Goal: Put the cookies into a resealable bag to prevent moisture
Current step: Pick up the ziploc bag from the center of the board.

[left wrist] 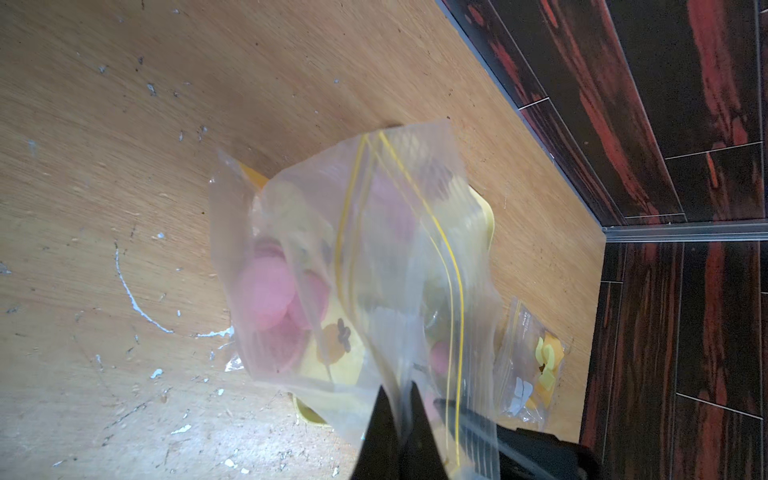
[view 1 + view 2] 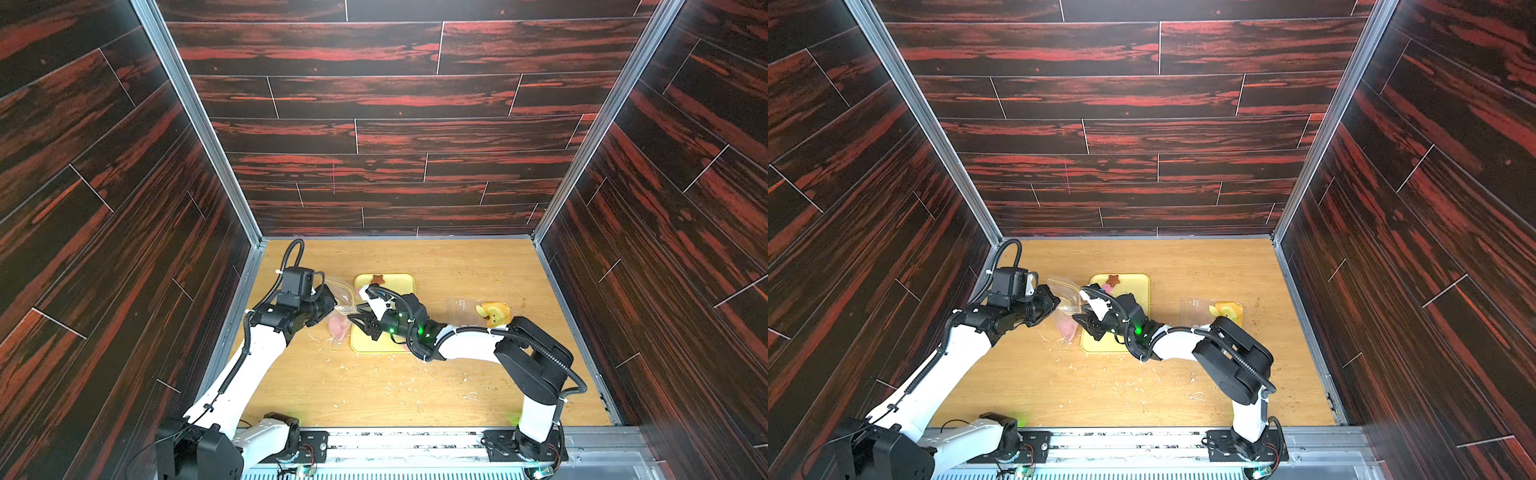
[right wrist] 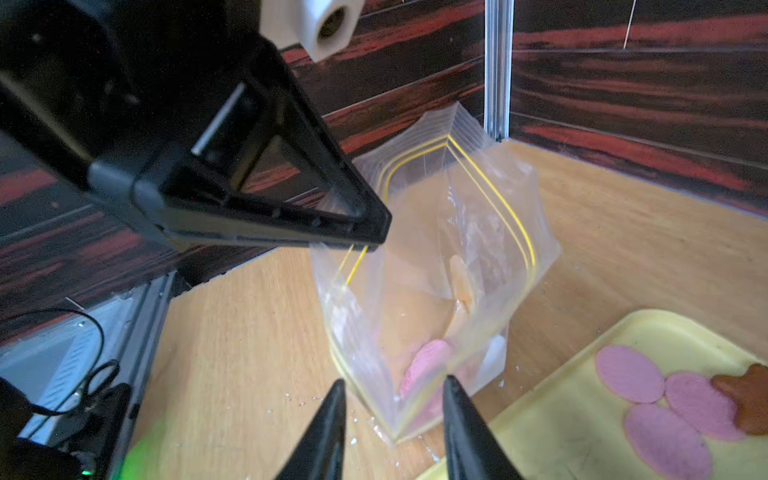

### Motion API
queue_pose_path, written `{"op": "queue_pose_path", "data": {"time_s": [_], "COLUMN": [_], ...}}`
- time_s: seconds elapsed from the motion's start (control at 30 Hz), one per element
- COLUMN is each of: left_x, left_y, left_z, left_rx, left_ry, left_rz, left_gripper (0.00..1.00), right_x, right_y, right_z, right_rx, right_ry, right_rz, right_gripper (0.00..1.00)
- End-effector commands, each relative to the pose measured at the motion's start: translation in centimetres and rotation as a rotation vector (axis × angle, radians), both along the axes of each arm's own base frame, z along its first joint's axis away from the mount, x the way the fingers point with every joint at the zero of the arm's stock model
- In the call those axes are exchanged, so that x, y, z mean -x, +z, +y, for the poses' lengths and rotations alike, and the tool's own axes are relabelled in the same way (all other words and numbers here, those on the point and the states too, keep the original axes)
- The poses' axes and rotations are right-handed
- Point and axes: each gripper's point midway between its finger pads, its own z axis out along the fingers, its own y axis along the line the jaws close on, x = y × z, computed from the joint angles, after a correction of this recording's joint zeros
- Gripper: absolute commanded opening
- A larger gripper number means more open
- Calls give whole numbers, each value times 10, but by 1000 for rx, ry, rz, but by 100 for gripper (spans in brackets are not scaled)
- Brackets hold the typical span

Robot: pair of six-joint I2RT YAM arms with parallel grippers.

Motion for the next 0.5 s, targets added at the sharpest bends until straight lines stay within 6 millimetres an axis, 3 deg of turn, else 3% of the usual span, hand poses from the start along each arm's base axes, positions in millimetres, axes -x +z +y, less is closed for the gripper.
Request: {"op": "queue_pose_path", "data": {"time_s": [0.0, 0.4, 0.47], "left_x": [-3, -2, -1], "left_y": [6, 12, 17], "left_z": [1, 4, 6], "left_rx": [-8, -39, -51], "left_ry": [0, -3, -3], "left_rz": [-28, -42, -52], "left_gripper": [0, 0, 9], "right_x": [1, 3, 4], "right_y": [-7, 9, 13], "right_z": [8, 6, 5], "right_rx": [4, -27, -27], "right_ry": [15, 18, 20], "right_rz": [13, -6, -13], "right_gripper": [32, 8, 5]}}
